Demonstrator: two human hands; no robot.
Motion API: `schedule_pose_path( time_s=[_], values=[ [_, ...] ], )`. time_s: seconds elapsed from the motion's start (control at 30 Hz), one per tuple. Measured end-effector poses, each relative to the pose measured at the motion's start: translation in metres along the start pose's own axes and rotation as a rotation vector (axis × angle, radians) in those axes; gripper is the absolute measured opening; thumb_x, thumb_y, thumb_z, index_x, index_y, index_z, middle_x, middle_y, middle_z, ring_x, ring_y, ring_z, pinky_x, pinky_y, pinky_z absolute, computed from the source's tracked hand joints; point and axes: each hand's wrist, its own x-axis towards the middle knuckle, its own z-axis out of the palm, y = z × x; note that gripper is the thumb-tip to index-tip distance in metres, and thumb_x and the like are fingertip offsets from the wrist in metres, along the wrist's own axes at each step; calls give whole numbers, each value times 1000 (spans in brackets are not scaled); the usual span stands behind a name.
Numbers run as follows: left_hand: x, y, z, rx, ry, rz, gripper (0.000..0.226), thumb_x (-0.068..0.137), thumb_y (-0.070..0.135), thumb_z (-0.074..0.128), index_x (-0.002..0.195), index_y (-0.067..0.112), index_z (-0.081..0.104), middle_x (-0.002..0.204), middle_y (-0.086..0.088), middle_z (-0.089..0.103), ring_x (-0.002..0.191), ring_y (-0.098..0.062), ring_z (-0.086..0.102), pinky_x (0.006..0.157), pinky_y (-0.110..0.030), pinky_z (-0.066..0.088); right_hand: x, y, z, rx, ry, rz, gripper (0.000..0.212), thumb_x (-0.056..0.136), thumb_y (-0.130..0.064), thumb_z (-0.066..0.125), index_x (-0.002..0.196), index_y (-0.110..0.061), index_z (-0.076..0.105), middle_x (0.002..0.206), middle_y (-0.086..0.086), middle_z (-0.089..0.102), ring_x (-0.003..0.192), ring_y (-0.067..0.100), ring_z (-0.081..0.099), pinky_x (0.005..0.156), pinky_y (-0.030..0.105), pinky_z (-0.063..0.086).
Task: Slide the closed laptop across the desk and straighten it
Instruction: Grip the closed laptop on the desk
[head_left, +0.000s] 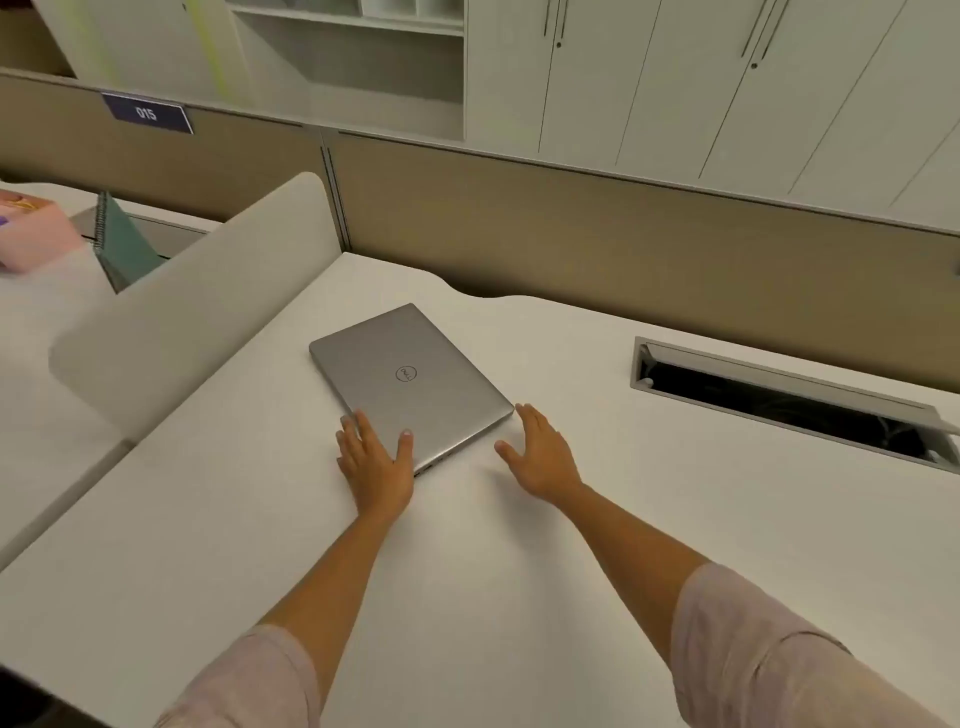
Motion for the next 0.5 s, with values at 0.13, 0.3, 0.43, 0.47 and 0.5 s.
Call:
schedule_pose_path(
  time_s=[0.13, 0.3, 0.43, 0.47, 0.5],
  values=[
    [20, 13, 4, -196, -31, -242, 84, 95, 41, 51, 152, 14, -4, 163, -10, -7, 149, -29, -5, 121, -44, 3, 29, -12, -3, 244, -53, 97, 68, 93, -32, 61, 148, -9, 28, 153, 9, 33, 140, 25, 35, 111, 39, 33],
    [39, 29, 12, -361, -47, -428, 90, 93, 42, 55, 152, 12, -5, 163, -9, -2, 148, -30, 3, 119, -47, 10, 54, -19, 4, 439, -46, 140, 41, 90, -20, 63, 127, -9, 50, 114, -2, 56, 101, 22, 57, 83, 26, 40],
    [57, 37, 10, -412, 4, -580, 86, 88, 44, 58, 152, 10, 11, 158, -13, 18, 143, -32, 19, 114, -50, 22, 66, -17, 7, 482, -37, 210, 35, 90, -23, 60, 122, -11, 53, 108, -1, 56, 97, 21, 54, 80, 26, 41],
    [61, 38, 8, -428, 21, -624, 83, 87, 45, 58, 149, 9, 18, 154, -15, 26, 140, -34, 26, 111, -50, 27, 69, -15, 7, 488, -33, 231, 33, 90, -23, 59, 120, -11, 54, 105, -1, 56, 94, 21, 54, 74, 25, 42],
    [66, 40, 5, -447, 33, -668, 80, 85, 47, 58, 146, 9, 24, 151, -16, 31, 136, -34, 31, 109, -51, 31, 71, -14, 6, 496, -27, 247, 30, 90, -23, 59, 117, -11, 55, 103, 0, 56, 92, 21, 53, 67, 24, 41]
  ],
)
